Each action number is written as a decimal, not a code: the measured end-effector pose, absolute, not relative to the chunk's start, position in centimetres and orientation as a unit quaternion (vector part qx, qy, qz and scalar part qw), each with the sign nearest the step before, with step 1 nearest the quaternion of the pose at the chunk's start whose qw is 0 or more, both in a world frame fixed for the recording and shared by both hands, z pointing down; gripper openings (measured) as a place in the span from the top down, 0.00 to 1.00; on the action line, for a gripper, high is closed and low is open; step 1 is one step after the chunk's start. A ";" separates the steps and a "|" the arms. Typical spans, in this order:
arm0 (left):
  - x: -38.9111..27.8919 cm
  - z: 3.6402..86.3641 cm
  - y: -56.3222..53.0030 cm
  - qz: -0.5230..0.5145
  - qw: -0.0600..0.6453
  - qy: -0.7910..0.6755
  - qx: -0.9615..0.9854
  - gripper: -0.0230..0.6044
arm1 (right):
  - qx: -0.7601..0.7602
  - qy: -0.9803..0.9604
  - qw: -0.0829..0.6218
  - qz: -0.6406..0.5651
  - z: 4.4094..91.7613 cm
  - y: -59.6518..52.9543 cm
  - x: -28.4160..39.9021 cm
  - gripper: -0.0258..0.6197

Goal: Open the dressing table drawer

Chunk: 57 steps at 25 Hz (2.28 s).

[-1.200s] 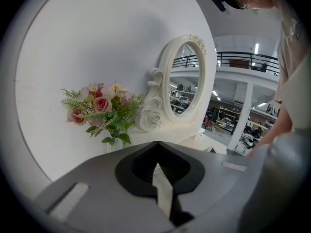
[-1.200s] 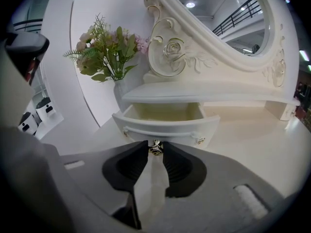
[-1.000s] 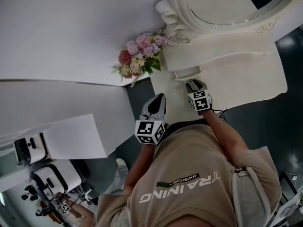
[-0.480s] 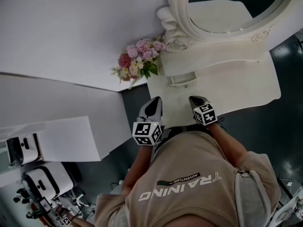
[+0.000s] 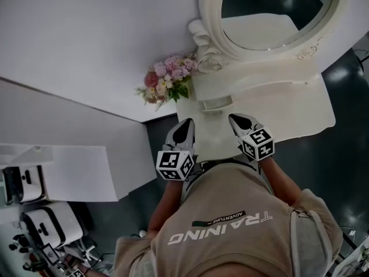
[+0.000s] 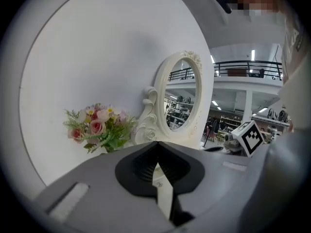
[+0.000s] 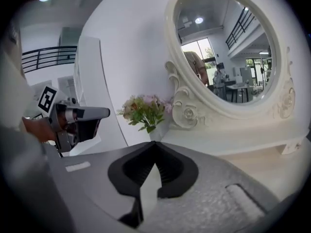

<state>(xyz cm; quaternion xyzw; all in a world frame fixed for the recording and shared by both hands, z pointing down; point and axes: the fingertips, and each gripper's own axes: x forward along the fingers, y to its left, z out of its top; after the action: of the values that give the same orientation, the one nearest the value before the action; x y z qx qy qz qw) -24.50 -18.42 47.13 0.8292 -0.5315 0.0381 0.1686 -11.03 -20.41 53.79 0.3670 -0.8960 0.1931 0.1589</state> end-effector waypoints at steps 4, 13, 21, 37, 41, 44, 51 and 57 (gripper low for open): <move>-23.9 44.4 -18.5 0.032 0.140 -0.526 0.838 0.93 | 0.362 -0.912 0.132 0.141 48.9 -20.8 -11.1 0.96; -23.7 39.8 -19.0 0.026 0.081 -0.521 0.849 0.93 | 0.351 -0.926 0.104 0.094 42.5 -21.0 -10.9 0.96; -25.4 36.7 -20.7 0.019 0.046 -0.544 0.838 0.93 | 0.364 -0.928 0.070 0.016 36.3 -21.9 -11.3 0.96; -27.3 34.7 -21.8 0.018 0.030 -0.567 0.823 0.93 | 0.364 -0.931 0.036 0.000 33.7 -22.4 -12.3 0.96; -27.3 35.5 -21.4 0.020 0.037 -0.569 0.821 0.93 | 0.363 -0.931 0.041 0.002 34.2 -22.2 -12.4 0.96; -27.5 36.2 -21.2 0.014 0.046 -0.575 0.817 0.93 | 0.366 -0.929 0.045 0.000 34.5 -22.1 -12.0 0.96; -27.7 36.6 -20.8 0.010 0.050 -0.575 0.817 0.93 | 0.365 -0.930 0.047 0.006 34.9 -22.0 -12.0 0.96; -27.6 36.9 -20.4 0.013 0.053 -0.572 0.819 0.93 | 0.366 -0.930 0.044 0.011 35.3 -21.7 -12.1 0.96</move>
<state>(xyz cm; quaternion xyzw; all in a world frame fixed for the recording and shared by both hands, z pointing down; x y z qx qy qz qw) -27.59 -20.43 36.92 0.8186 -0.5718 0.0128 0.0532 -12.07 -21.72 35.31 0.3658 -0.9296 0.0107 0.0435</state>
